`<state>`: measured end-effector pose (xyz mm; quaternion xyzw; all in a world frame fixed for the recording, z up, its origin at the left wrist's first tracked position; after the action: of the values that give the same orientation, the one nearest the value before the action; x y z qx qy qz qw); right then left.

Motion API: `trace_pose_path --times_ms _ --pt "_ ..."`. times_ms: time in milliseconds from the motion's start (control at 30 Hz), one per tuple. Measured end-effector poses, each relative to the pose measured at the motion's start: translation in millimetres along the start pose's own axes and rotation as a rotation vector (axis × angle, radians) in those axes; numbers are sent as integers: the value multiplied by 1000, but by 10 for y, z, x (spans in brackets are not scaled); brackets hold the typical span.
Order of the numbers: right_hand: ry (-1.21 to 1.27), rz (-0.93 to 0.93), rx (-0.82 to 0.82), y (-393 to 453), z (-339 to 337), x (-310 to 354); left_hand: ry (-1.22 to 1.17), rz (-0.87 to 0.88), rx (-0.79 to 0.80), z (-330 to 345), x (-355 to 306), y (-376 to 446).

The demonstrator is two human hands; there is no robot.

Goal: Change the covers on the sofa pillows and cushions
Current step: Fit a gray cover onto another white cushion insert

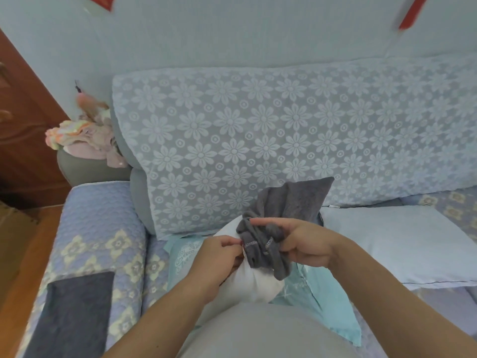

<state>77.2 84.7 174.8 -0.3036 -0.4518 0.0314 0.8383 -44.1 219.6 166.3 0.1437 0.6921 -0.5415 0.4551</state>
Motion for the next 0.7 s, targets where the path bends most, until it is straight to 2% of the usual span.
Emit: trace_pose_path --times_ms 67,167,233,300,367,467,533,633,700 --pt "82 5 -63 51 -60 -26 -1 -11 18 35 42 -29" --pt "286 39 -245 114 -154 -185 -46 -32 -5 39 108 -69" --pt "257 66 -349 161 -201 -356 -53 -25 -8 56 112 -94" --pt "127 80 -429 156 -212 -437 -69 -35 60 123 91 -130" --pt "-70 59 -445 107 -169 -402 -129 -85 138 203 92 -161" --pt "-304 19 -508 58 -150 -303 -194 -153 141 239 123 -131" --pt "-215 30 -513 50 -155 -308 -192 -158 139 256 124 -107" --pt "-30 100 -413 30 -134 -340 -178 -139 149 297 116 -116" --pt "-223 141 -379 10 -91 -341 -133 -97 168 324 135 -119"
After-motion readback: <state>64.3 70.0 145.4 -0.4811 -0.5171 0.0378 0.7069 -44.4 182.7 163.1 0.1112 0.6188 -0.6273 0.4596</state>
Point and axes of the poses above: each hand's wrist, its own y-axis towards the middle knuckle, its own z-axis out of the palm, x = y × z, the point moved 5 cm from there along y, towards the middle knuckle
